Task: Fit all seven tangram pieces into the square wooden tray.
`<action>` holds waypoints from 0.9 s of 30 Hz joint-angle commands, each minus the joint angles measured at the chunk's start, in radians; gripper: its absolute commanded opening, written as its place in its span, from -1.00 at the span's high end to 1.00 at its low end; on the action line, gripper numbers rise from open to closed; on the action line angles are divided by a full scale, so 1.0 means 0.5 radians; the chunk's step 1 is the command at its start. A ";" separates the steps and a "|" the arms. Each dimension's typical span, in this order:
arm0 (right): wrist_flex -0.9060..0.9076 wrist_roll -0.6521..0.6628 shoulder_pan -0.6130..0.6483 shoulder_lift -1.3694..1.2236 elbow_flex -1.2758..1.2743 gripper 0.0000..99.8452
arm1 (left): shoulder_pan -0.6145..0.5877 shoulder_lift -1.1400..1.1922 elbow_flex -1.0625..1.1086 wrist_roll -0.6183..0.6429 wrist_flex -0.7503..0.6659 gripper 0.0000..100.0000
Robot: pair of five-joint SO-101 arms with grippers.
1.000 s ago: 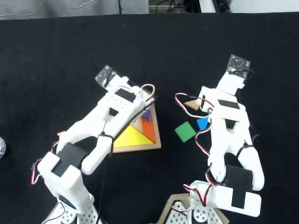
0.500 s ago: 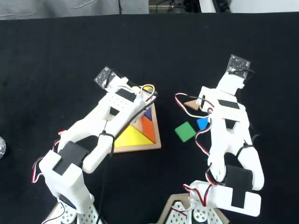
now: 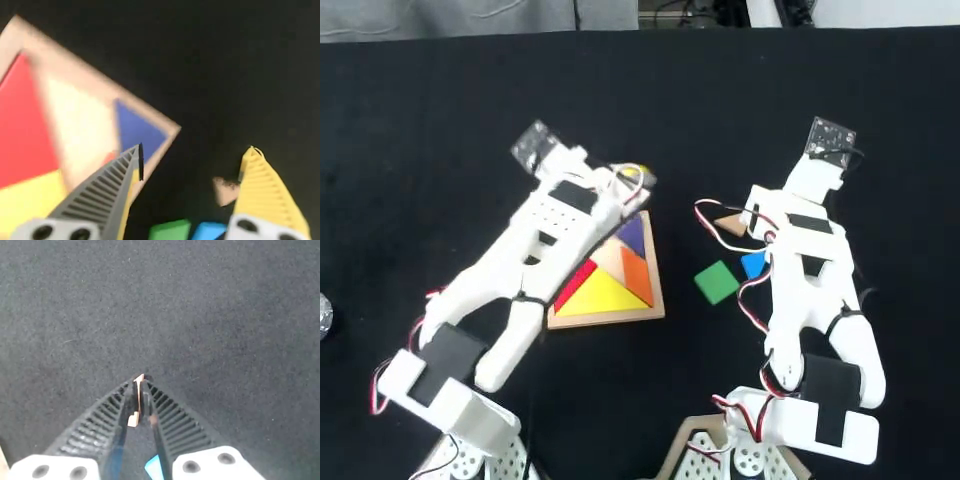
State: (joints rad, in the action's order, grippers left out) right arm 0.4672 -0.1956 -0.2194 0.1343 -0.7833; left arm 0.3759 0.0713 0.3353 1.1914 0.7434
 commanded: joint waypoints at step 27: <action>-0.028 -0.009 0.040 0.094 0.066 0.97 | 0.029 -0.055 0.038 -0.193 -0.083 0.37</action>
State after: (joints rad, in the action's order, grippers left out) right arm 0.4672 -0.1956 -0.2148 0.1343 -0.7833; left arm 0.3744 0.1435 0.3245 1.1009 0.6636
